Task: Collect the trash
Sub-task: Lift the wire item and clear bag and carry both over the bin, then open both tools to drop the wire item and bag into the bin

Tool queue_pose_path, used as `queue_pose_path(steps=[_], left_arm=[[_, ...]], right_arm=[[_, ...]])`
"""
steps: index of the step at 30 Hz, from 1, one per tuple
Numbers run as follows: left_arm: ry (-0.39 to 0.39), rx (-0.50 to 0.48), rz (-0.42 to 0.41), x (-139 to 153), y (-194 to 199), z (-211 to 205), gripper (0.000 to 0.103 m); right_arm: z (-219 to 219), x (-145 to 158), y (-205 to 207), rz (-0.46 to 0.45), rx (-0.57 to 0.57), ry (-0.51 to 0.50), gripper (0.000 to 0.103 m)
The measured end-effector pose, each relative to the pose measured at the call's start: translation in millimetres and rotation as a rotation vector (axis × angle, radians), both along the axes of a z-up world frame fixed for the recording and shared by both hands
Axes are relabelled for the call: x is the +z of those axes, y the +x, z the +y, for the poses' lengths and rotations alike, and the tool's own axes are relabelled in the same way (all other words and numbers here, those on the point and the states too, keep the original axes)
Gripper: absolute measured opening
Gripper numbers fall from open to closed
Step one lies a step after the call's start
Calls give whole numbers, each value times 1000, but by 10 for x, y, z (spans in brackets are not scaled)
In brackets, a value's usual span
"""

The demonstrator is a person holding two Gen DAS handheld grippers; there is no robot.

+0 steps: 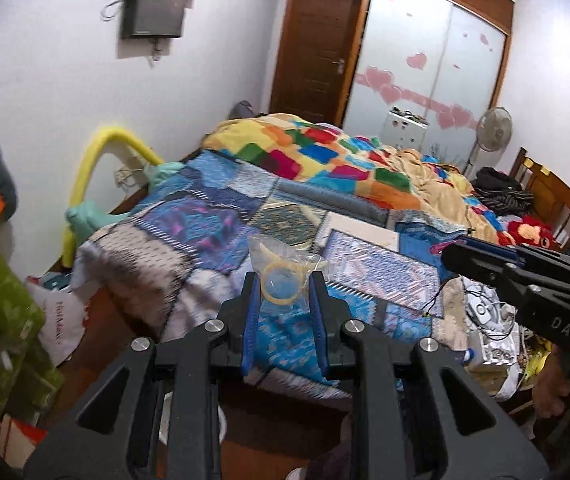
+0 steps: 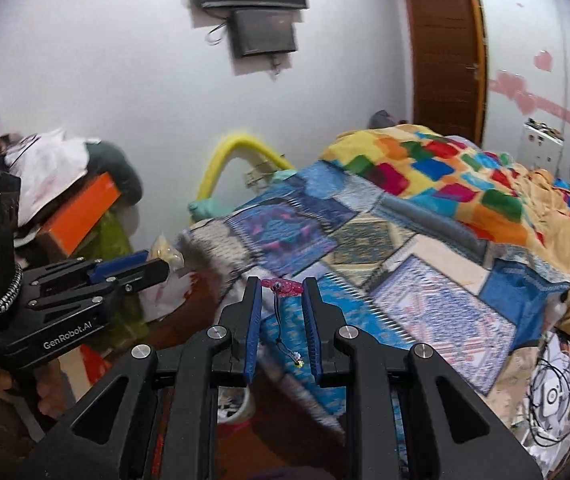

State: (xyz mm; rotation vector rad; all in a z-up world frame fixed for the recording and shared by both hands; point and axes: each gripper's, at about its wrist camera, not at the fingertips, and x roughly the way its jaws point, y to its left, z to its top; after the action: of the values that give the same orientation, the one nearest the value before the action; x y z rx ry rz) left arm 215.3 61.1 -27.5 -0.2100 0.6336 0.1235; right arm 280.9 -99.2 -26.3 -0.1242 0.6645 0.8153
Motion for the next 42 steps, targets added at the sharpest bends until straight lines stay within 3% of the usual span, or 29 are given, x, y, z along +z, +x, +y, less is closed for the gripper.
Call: queue_pose_path(steps=[13, 22, 29, 35, 42], left_arm=[[-39, 124, 84, -507, -599, 615, 23], [-77, 185, 256, -1334, -793, 977, 23], [-150, 212, 402, -2049, -763, 1121, 23], [-227, 242, 506, -2599, -702, 1256, 23], [-308, 288, 571, -2976, -637, 1420, 23]], right_arm=[[819, -458, -501, 78, 168, -88, 19], [1332, -1029, -672, 146, 268, -231, 19], [1754, -1710, -660, 260, 344, -377, 19], [2013, -2205, -520, 389, 371, -444, 19], [2256, -2458, -355, 429, 371, -478, 19]])
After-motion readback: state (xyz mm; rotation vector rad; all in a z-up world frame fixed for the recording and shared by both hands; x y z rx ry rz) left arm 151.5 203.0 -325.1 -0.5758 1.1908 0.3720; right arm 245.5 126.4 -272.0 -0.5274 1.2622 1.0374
